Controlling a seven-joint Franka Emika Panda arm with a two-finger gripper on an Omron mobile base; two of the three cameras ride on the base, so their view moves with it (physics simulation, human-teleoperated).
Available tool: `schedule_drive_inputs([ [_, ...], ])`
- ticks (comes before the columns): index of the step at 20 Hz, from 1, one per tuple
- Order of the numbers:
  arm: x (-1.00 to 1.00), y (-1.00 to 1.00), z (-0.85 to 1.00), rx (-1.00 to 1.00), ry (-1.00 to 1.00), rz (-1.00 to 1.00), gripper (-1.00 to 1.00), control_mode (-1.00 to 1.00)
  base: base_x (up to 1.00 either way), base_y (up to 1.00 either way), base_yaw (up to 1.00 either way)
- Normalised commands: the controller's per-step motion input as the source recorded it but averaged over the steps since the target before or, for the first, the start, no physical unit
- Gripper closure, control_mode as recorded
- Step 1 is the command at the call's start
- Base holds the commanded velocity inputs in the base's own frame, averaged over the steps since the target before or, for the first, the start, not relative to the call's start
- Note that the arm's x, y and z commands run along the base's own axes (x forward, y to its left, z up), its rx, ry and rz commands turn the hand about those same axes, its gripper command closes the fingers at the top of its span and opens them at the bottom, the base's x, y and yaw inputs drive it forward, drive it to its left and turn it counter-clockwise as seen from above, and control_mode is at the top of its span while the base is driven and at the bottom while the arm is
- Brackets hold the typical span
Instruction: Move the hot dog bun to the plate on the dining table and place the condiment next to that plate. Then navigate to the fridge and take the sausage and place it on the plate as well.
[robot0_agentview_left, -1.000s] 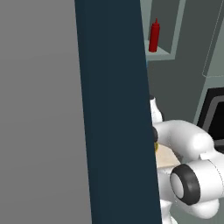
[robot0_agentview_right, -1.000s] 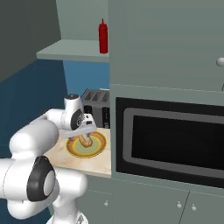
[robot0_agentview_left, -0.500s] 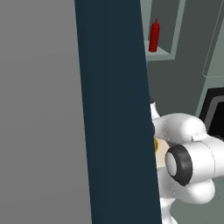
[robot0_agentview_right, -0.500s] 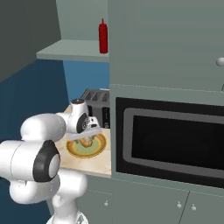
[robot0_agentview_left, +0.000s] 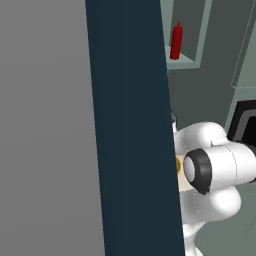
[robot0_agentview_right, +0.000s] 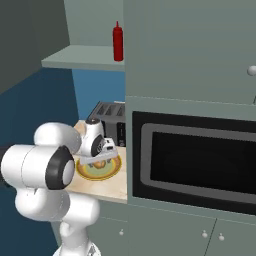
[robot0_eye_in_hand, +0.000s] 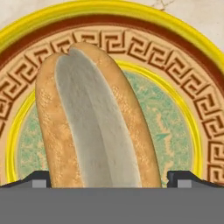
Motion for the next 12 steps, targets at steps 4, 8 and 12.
schedule_drive_inputs([
  [4,0.02,0.0,-0.3,0.0,0.0,0.0,-1.0,-1.0,0.0,0.0,0.0],
  [8,0.0,0.02,-0.32,-0.01,0.0,0.0,1.0,-1.0,0.0,0.0,0.0],
  [12,-0.19,0.0,-0.08,0.0,-0.01,0.01,1.0,-1.0,0.0,0.0,0.0],
])
